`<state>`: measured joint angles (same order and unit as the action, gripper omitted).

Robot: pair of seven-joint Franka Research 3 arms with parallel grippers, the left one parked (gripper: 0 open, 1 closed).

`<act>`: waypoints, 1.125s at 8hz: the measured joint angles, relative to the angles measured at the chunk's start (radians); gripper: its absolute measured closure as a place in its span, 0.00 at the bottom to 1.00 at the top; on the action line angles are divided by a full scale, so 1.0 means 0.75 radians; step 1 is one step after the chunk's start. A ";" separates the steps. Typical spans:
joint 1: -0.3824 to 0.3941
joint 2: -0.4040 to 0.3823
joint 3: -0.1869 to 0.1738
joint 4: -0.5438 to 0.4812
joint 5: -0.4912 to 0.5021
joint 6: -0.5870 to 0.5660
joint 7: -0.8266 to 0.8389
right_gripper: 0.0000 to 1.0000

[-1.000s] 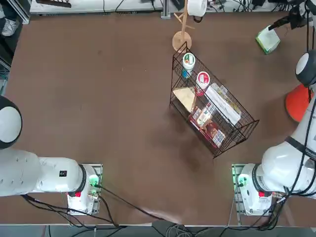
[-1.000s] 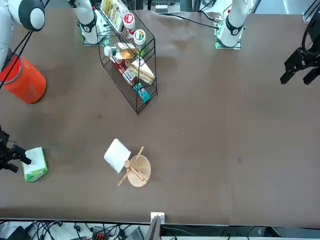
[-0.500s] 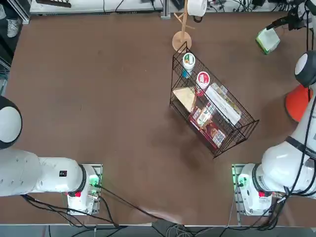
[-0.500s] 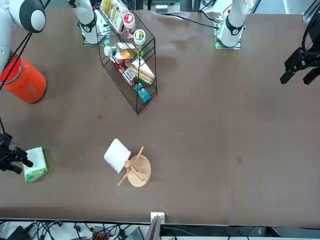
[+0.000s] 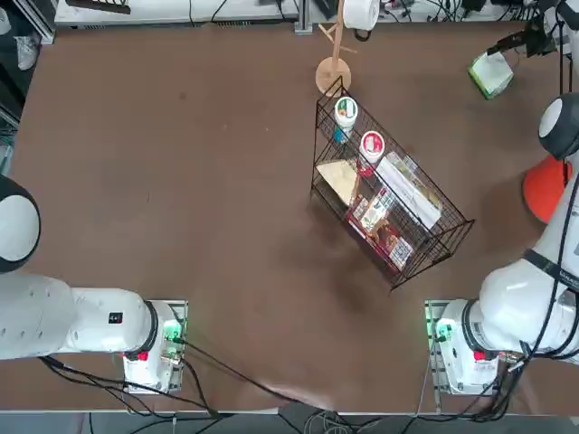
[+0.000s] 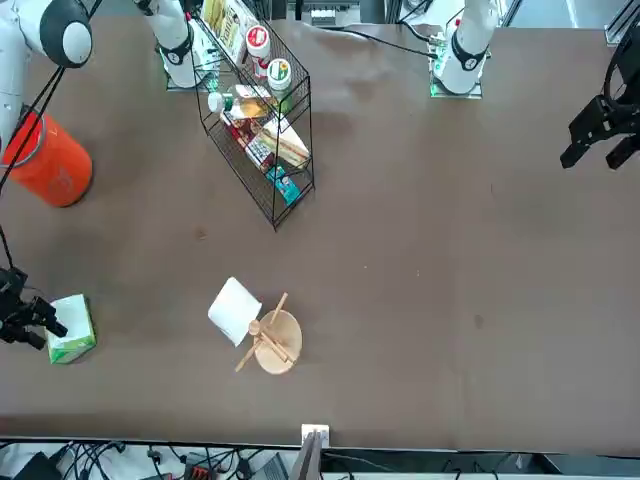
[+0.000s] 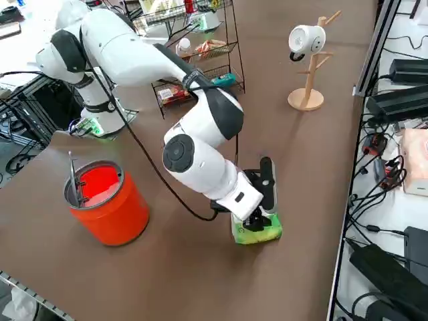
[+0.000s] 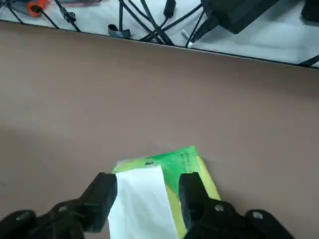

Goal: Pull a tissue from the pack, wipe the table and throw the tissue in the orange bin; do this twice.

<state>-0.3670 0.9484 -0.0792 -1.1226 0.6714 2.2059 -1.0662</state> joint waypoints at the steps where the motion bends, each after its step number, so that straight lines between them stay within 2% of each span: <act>1: 0.000 0.000 0.004 0.000 0.011 0.002 0.000 0.26; 3: 0.000 0.005 0.006 0.000 0.023 0.003 0.000 0.31; 7: -0.002 0.013 0.006 0.000 0.024 0.004 0.000 0.36; 9: -0.002 0.015 0.006 0.000 0.024 0.004 0.000 0.48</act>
<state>-0.3688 0.9595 -0.0744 -1.1226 0.6894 2.2086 -1.0662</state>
